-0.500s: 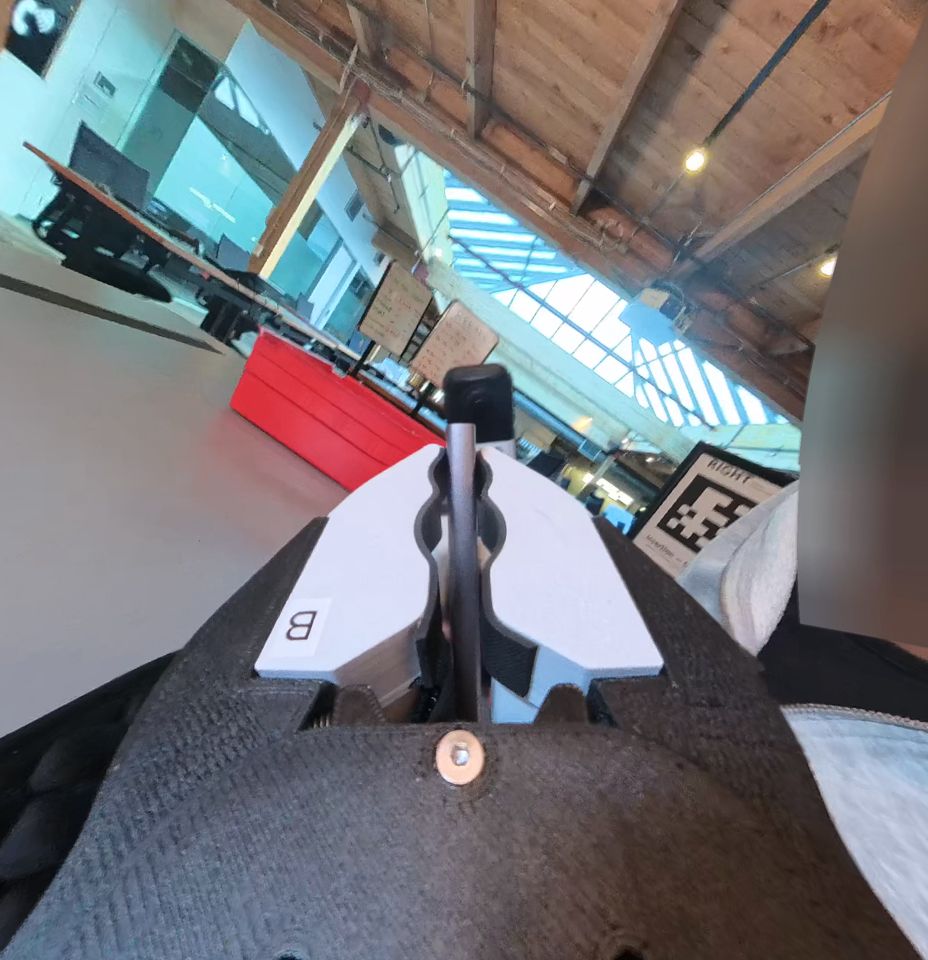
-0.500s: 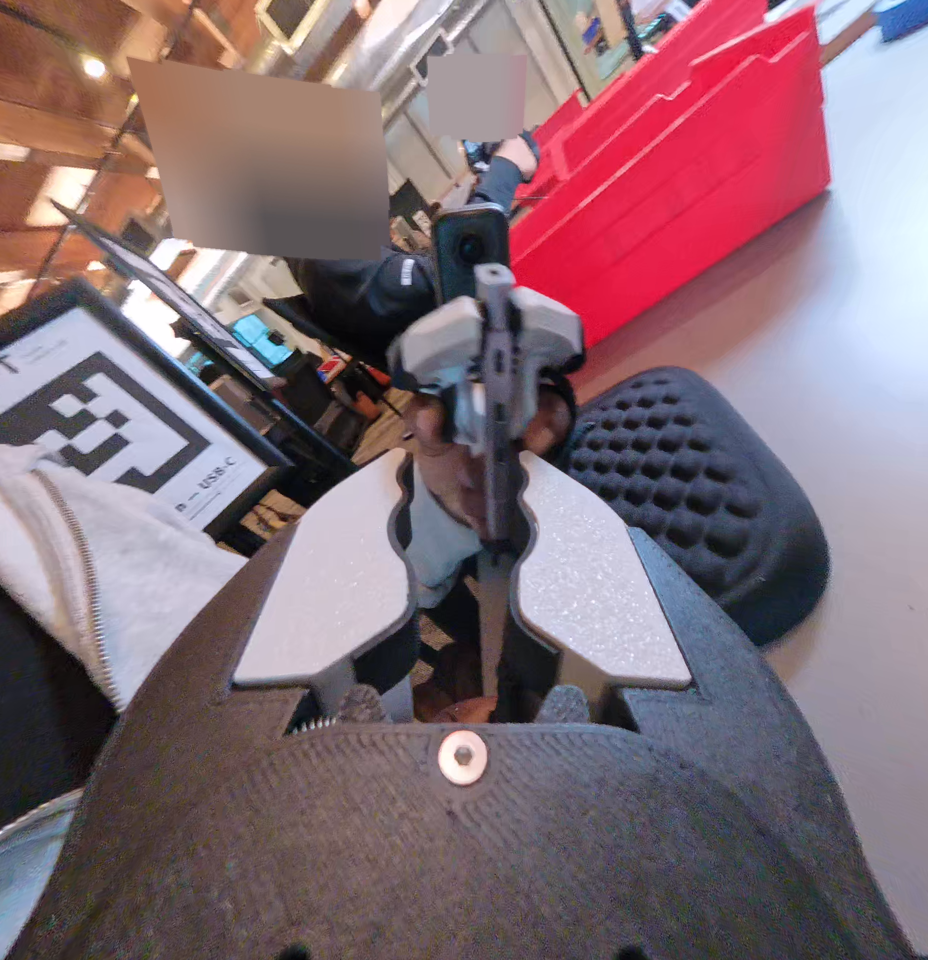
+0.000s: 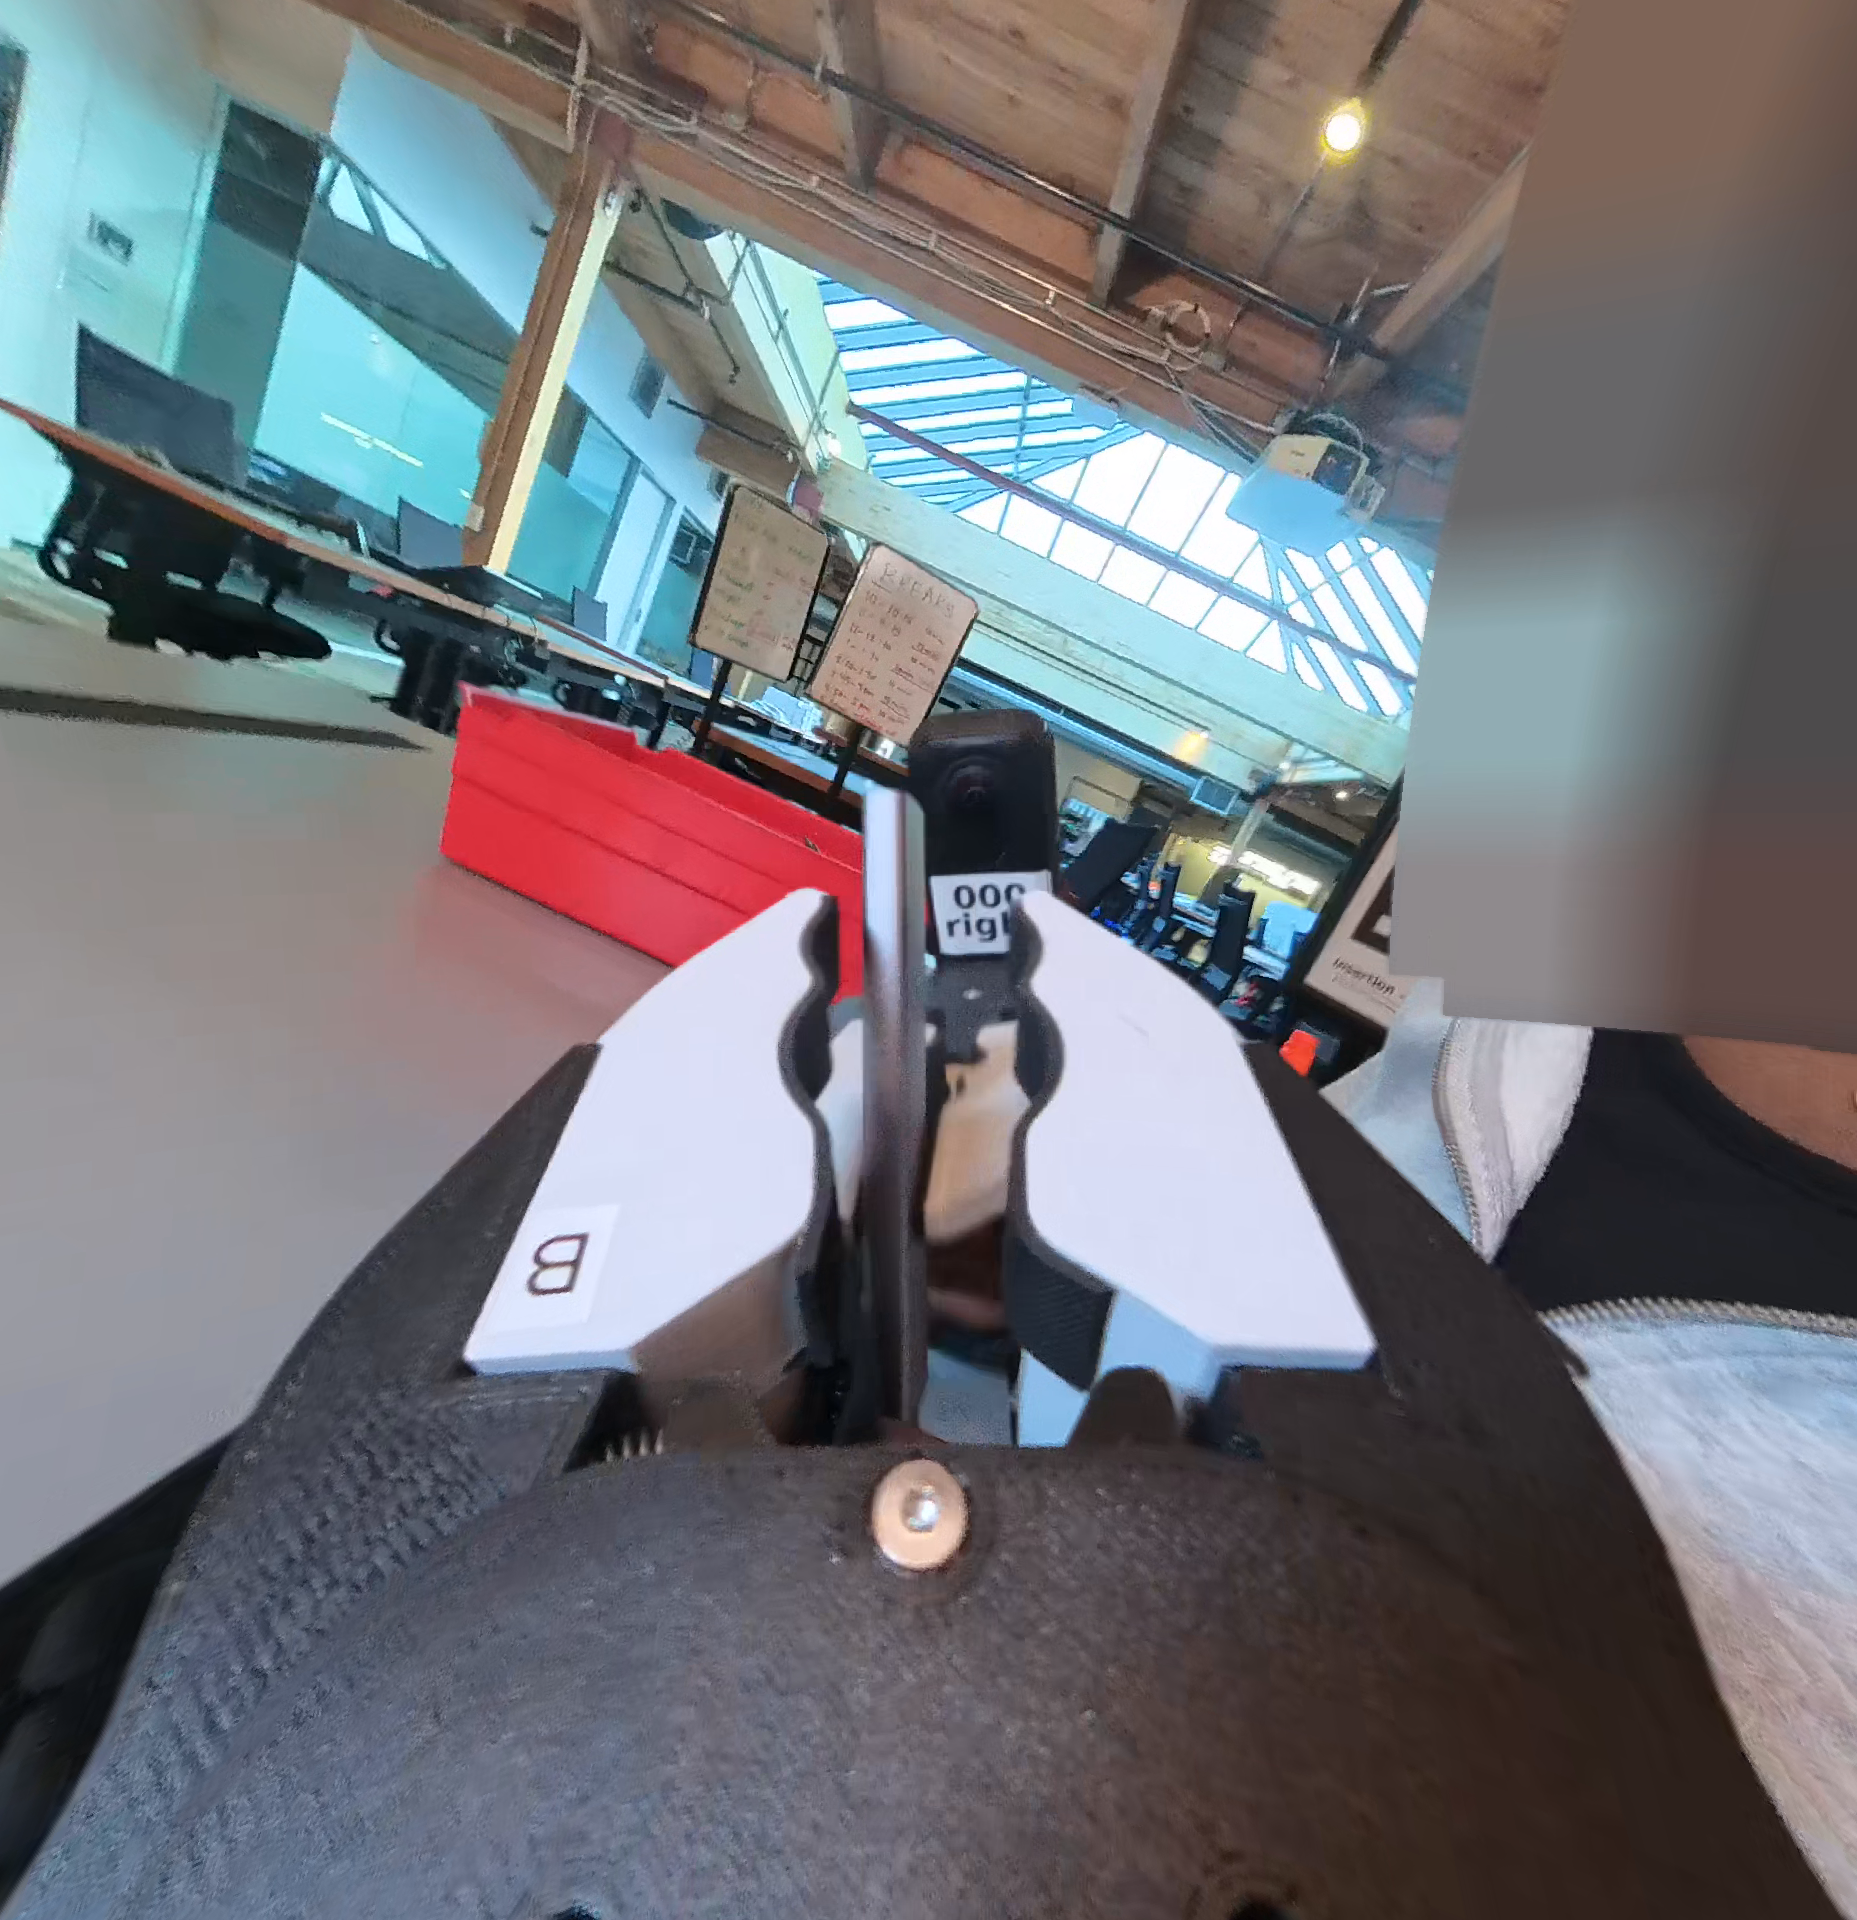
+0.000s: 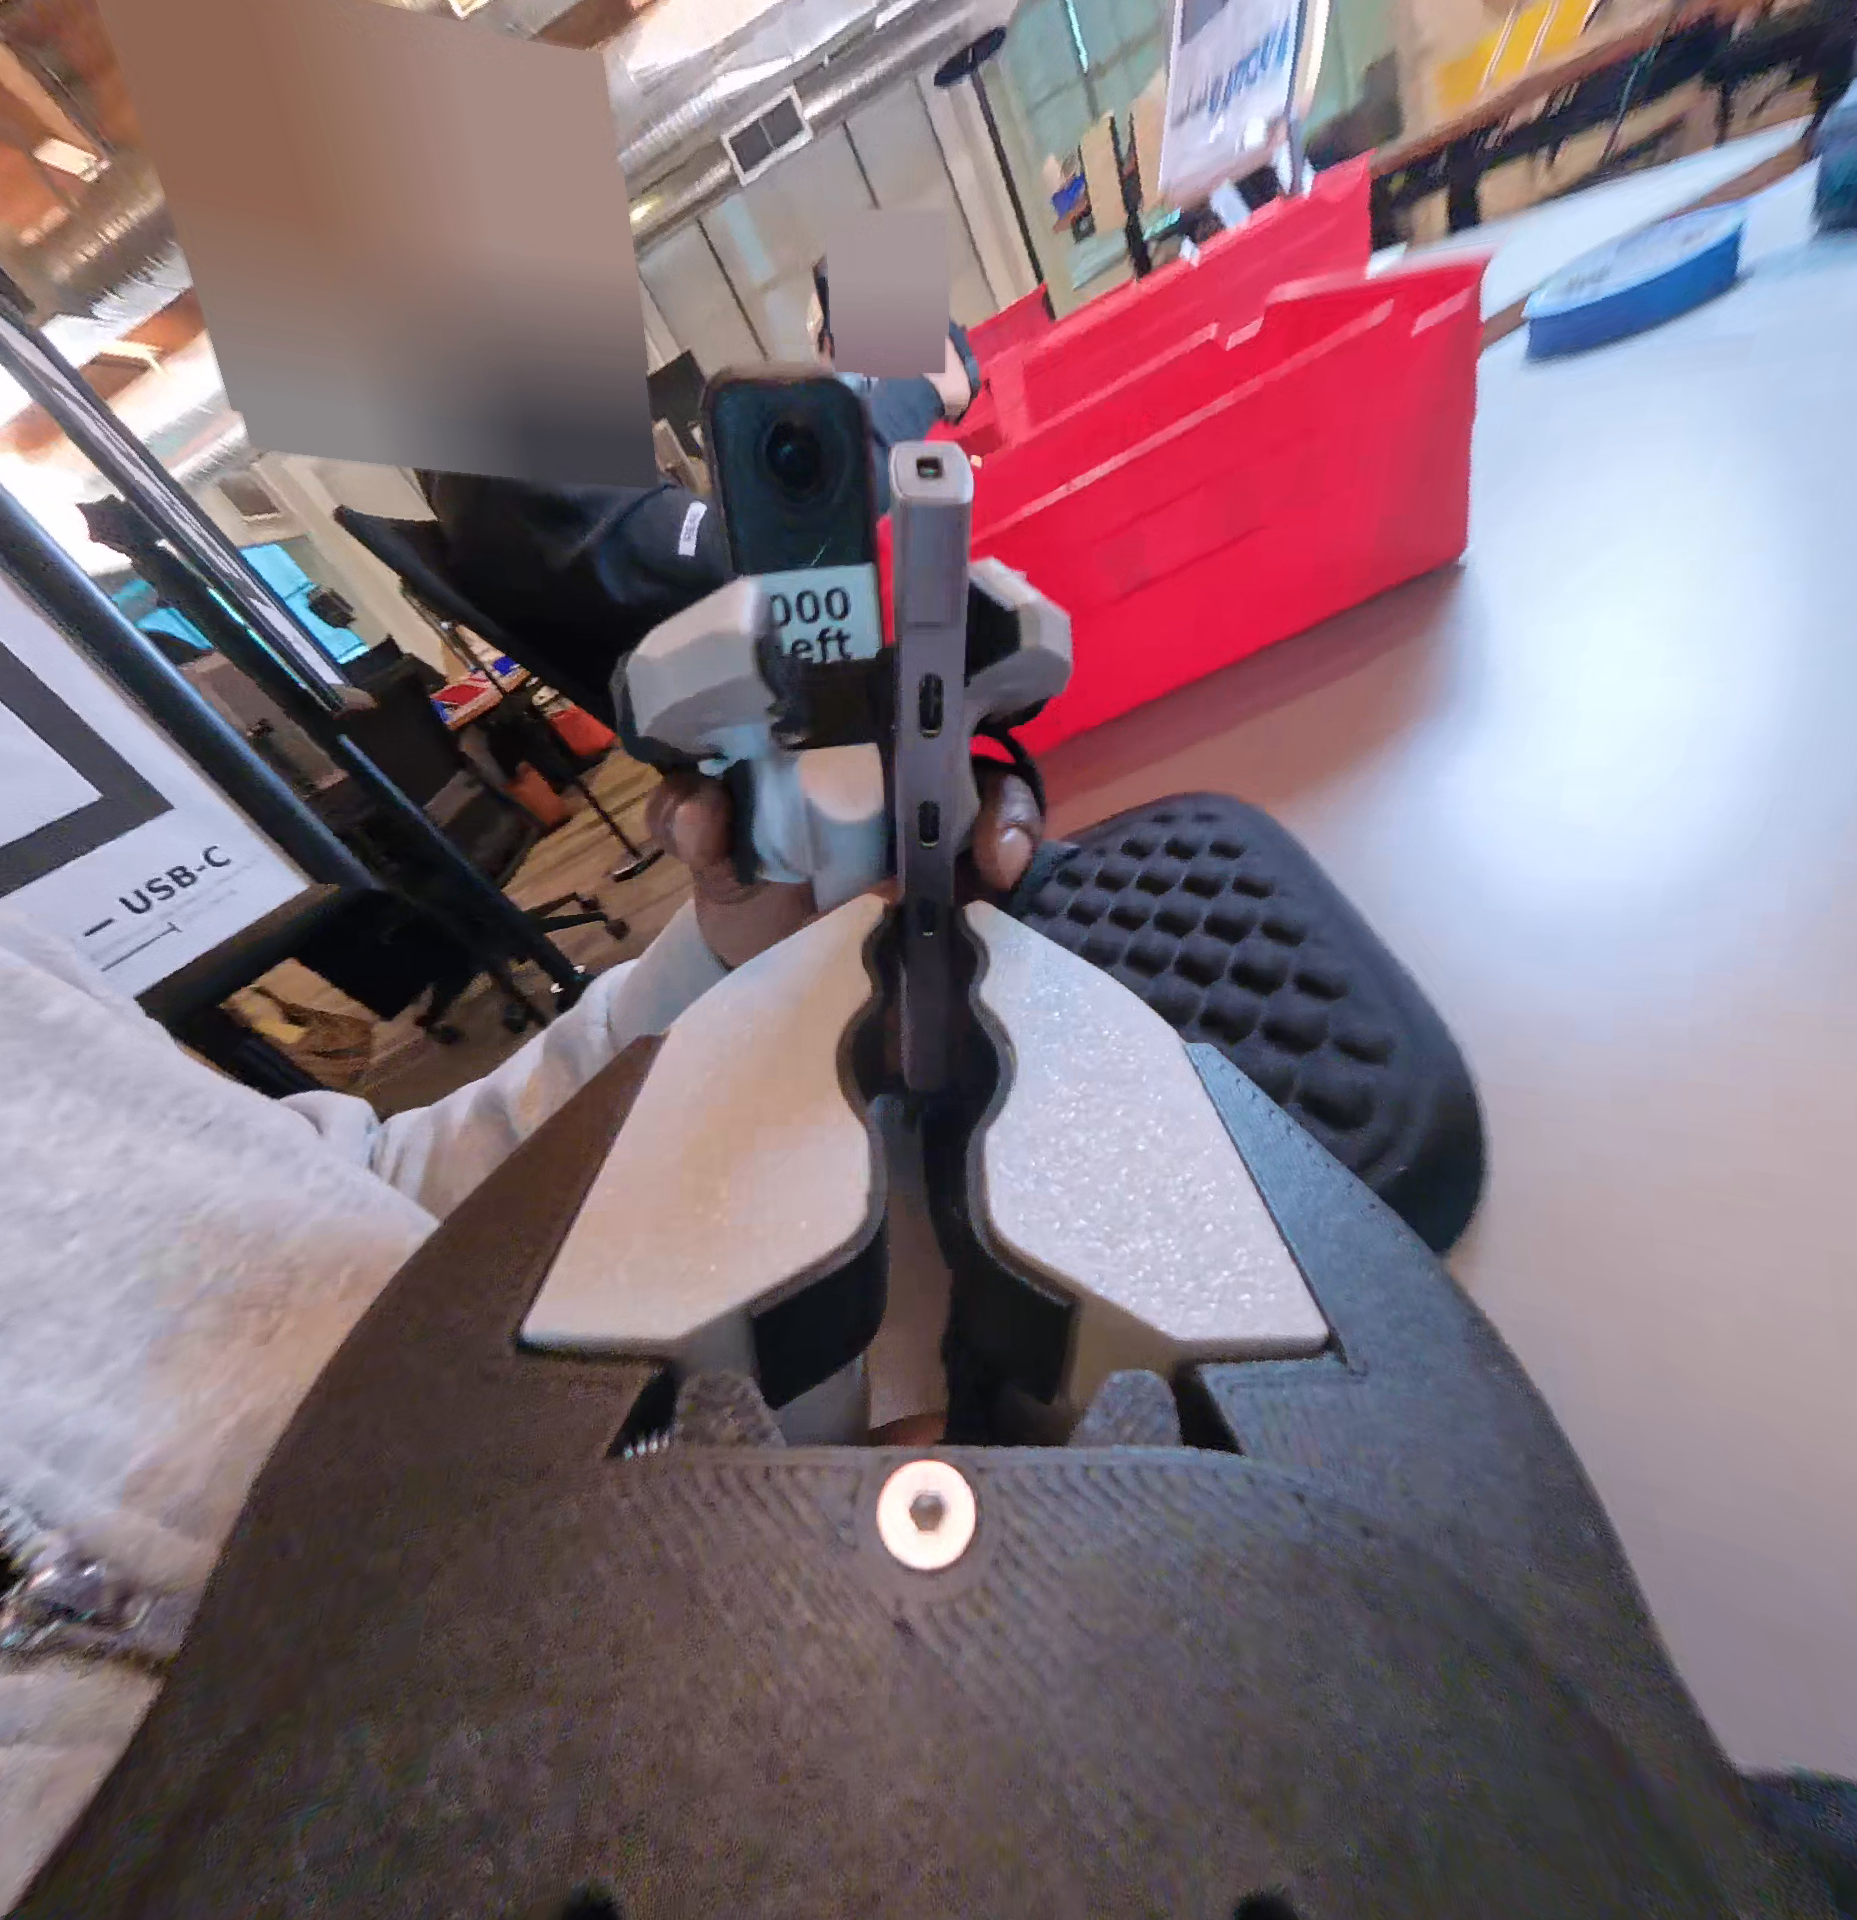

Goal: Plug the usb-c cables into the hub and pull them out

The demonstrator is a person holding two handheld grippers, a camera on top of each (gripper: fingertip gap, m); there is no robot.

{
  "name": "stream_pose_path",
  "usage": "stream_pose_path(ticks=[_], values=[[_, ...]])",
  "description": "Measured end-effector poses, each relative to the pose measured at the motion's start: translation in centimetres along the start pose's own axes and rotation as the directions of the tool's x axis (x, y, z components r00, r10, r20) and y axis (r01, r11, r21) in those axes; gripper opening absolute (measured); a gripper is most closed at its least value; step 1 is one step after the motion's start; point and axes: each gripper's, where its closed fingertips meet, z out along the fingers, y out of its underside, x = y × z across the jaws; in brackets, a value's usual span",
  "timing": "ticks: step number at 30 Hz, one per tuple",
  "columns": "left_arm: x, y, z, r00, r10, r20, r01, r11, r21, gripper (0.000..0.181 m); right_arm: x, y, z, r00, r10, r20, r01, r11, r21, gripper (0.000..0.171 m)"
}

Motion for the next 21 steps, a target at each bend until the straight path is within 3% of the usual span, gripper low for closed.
stream_pose_path(ticks=[2, 6, 10, 16, 21], values=[[1.3, -1.5, -0.4, 0.995, 0.101, -0.009, -0.101, 0.994, 0.040, 0.042, 0.0, -2.0, -1.5, 0.996, -0.074, -0.039, 0.076, 0.996, 0.041, 0.009], [4.9, -5.6, -1.8, 0.950, 0.311, -0.012, -0.299, 0.922, 0.245, 0.044, 0.1, -7.3, -5.3, 0.949, -0.267, -0.166, 0.287, 0.951, 0.115, 0.008], [3.8, -5.1, -2.1, 0.923, 0.376, 0.085, -0.385, 0.887, 0.255, 0.042, 0.1, -13.7, -10.2, 0.824, -0.463, -0.327, 0.522, 0.845, 0.118, 0.009], [0.5, -2.9, -1.4, 0.938, 0.305, 0.163, -0.333, 0.923, 0.192, 0.039, 1.2, -22.9, -18.4, 0.520, -0.686, -0.510, 0.748, 0.654, -0.117, 0.009], [-0.3, -2.4, -1.2, 0.956, 0.249, 0.157, -0.278, 0.938, 0.205, 0.039, 6.6, -26.0, -25.6, 0.341, -0.787, -0.513, 0.707, 0.575, -0.411, 0.009]])
